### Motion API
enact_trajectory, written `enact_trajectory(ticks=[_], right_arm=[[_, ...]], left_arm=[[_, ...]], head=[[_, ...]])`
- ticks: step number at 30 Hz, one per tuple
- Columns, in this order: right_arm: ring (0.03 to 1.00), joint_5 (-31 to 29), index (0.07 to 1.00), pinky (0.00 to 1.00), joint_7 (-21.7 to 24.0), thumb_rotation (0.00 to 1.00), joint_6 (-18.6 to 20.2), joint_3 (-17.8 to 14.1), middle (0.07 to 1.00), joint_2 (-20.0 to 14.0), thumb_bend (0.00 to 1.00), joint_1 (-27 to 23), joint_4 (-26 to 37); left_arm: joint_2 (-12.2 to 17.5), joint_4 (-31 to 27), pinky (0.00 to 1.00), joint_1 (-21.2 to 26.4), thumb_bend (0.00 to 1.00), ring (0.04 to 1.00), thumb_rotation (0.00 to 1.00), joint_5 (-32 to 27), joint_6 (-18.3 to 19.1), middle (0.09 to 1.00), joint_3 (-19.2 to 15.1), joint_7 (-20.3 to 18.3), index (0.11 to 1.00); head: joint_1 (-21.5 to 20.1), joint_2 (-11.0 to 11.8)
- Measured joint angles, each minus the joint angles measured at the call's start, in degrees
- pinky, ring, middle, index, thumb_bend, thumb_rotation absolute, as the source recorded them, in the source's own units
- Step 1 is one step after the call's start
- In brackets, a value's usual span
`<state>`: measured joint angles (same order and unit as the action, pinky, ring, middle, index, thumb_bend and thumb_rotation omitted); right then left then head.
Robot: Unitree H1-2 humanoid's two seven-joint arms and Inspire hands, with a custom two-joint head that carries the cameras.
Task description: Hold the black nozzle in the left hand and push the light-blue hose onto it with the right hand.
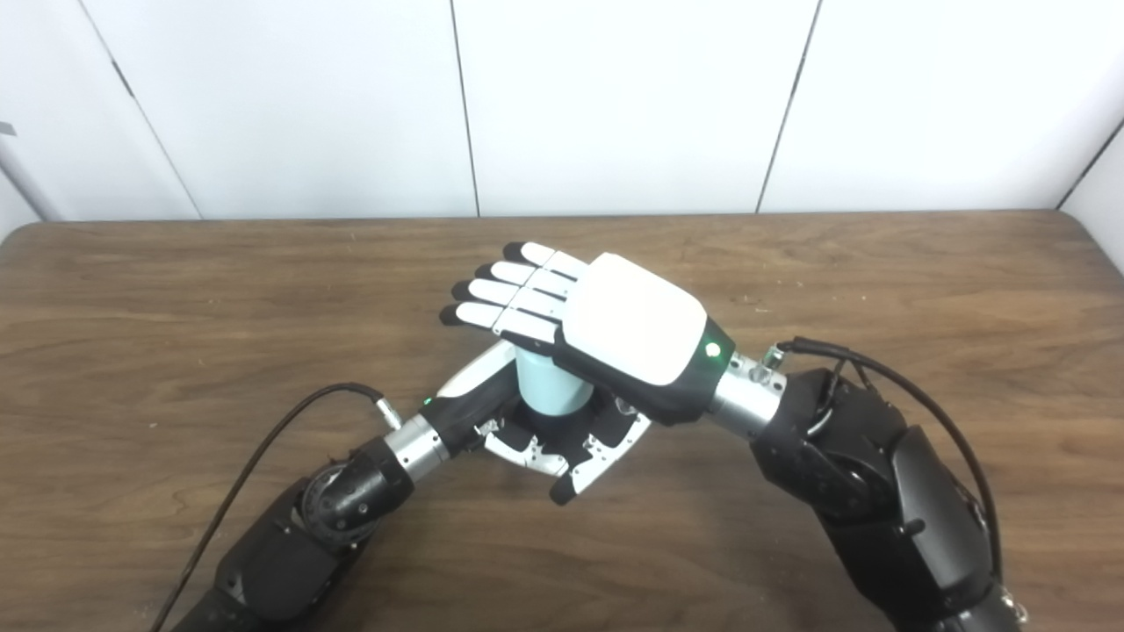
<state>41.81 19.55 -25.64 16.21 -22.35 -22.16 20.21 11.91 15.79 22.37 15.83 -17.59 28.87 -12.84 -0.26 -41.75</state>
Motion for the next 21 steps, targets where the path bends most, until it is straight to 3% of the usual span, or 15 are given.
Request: enact_trajectory(ticks=[2,5,17,21], right_arm=[[0.939,1.1,0.898,0.97,-0.1,0.44,0.0,0.4,0.929,-0.4,0.86,0.1,-0.2],[0.947,2.6,0.902,0.97,-0.3,0.43,0.0,0.5,0.930,-0.4,0.86,0.7,-0.5],[0.949,1.6,0.889,0.94,-2.2,0.43,0.1,0.8,0.924,-0.5,0.82,1.2,-2.8],[0.943,-0.2,0.897,0.91,-2.1,0.39,0.2,1.4,0.924,-0.7,0.81,1.2,-3.0]], left_arm=[[0.0,-0.1,0.61,0.0,0.51,0.674,0.06,0.0,0.2,0.663,0.0,0.0,0.489],[0.0,-0.4,0.64,-0.1,0.51,0.706,0.07,0.1,0.7,0.687,0.0,0.0,0.489],[0.1,-0.4,0.67,-0.3,0.51,0.732,0.07,0.1,0.8,0.676,0.0,-0.1,0.489],[0.1,-0.4,0.66,-0.4,0.51,0.693,0.07,0.0,0.8,0.653,0.0,-0.1,0.489]], head=[[0.0,0.0],[0.0,-0.2],[0.0,-0.3],[0.2,-0.4]])
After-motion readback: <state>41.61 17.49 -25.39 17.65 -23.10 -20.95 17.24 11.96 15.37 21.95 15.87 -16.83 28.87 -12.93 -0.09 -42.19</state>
